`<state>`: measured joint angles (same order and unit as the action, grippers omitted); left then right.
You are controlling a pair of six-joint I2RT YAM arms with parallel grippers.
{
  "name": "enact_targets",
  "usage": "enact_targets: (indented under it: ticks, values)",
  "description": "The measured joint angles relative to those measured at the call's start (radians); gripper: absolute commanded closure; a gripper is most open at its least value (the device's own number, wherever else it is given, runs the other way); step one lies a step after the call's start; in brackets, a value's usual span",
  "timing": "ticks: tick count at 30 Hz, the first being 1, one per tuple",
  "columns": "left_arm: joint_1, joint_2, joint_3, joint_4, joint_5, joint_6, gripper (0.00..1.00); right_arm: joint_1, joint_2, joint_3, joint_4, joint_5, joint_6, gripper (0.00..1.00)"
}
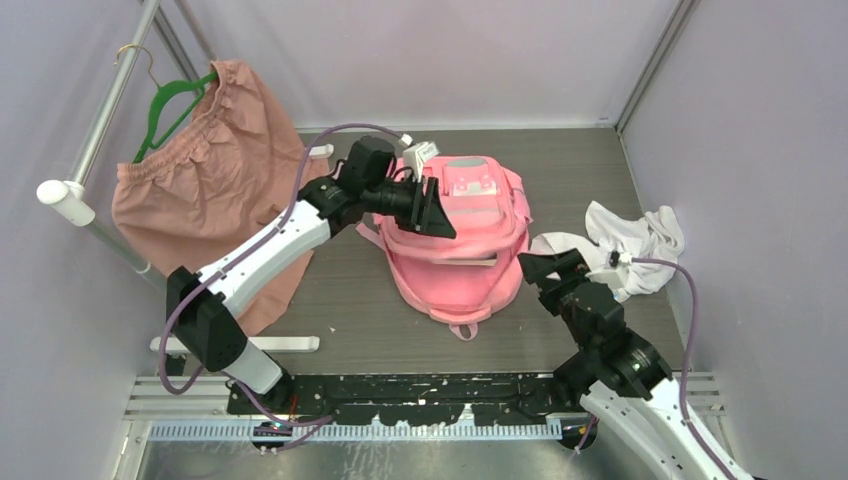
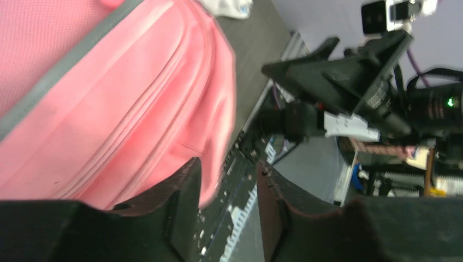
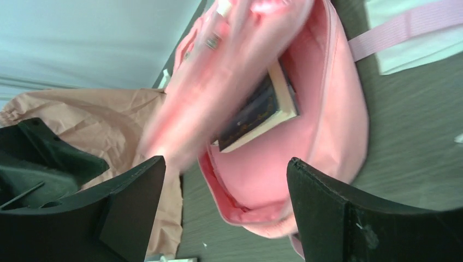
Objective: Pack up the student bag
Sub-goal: Place the book in the student bag, then zip the student bag at the center of the board.
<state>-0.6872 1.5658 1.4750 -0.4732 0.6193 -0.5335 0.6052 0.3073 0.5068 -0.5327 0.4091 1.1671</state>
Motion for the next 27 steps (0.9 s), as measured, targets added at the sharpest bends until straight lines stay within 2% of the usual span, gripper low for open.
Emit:
enact_targets:
  ticks: [2, 5, 7, 10, 11, 14, 18, 22, 27]
  values:
    - [-0.005, -0.023, -0.010, -0.027, 0.041, 0.037, 0.35, 0.000, -0.047, 0.025, -0.087, 0.017, -0.011, 0.13]
    - [-0.038, -0.047, -0.004, -0.147, 0.055, 0.151, 0.37, 0.000, -0.095, 0.066, -0.204, 0.047, -0.029, 0.13]
    - [-0.063, -0.051, -0.006, -0.250, 0.000, 0.225, 0.36, 0.000, -0.098, 0.092, -0.257, 0.066, -0.045, 0.13]
    - [-0.065, -0.066, -0.055, -0.313, -0.122, 0.269, 0.34, 0.000, -0.070, 0.126, -0.294, 0.080, -0.080, 0.13]
    - [-0.047, -0.079, -0.083, -0.326, -0.164, 0.273, 0.35, 0.000, -0.050, 0.138, -0.299, 0.080, -0.094, 0.13]
    - [0.121, -0.146, -0.200, -0.295, -0.209, 0.210, 0.41, 0.000, 0.057, 0.195, -0.301, 0.070, -0.146, 0.13]
    - [0.333, -0.175, -0.264, -0.271, -0.338, 0.124, 0.41, 0.000, 0.182, 0.228, -0.262, 0.021, -0.203, 0.14]
    - [0.353, -0.154, -0.302, -0.243, -0.428, 0.084, 0.44, 0.001, 0.272, 0.238, -0.233, -0.054, -0.252, 0.15]
    - [0.361, -0.098, -0.380, -0.174, -0.437, 0.021, 0.48, 0.001, 0.380, 0.274, -0.222, -0.155, -0.309, 0.23]
